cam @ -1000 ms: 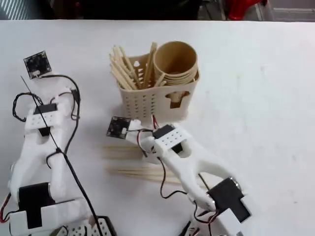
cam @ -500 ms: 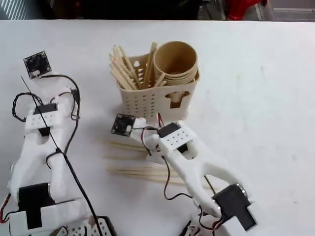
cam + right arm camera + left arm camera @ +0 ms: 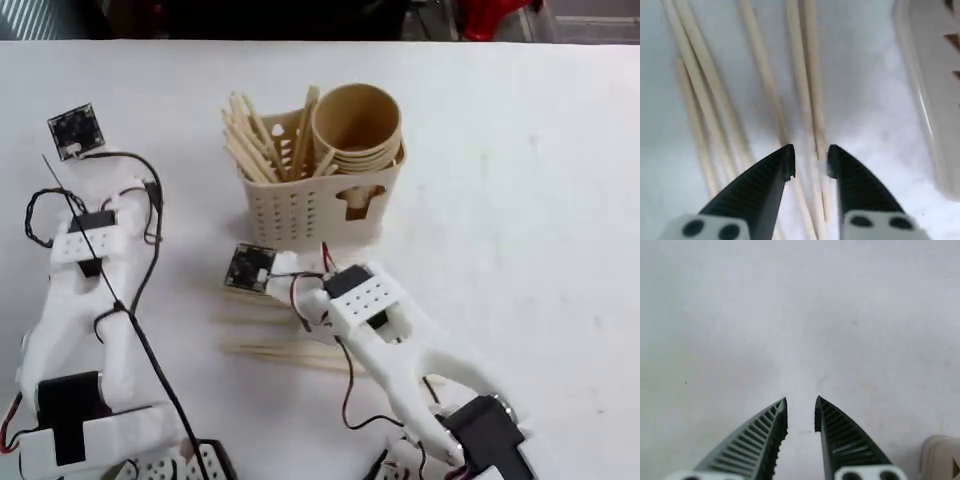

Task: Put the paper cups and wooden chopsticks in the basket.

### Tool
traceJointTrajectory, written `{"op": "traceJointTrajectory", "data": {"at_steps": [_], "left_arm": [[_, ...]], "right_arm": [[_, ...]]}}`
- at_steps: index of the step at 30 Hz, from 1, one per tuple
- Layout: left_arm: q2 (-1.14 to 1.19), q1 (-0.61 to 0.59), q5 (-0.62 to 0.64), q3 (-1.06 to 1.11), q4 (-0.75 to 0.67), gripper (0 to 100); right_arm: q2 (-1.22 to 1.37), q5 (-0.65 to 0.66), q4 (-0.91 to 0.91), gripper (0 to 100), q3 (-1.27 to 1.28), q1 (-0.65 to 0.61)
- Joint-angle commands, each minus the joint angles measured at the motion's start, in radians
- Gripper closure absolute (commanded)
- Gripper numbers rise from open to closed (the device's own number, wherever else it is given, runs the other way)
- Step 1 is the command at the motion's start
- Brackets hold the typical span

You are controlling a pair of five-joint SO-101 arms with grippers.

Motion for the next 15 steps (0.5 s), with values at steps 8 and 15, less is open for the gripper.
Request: {"op": "traceJointTrajectory", "data": {"at_steps": [8,15], "left_arm": [[-0.004,-0.005,0.009,-0.005,-0.015,89],[-0.004,-0.007,0.009,-0.005,-0.017,89]], "right_arm": [[0.139,0.002,-0.056,79.5,-0.051,-0.007],[0.147,0.002,-0.022,96.4,-0.071,-0.012]]}}
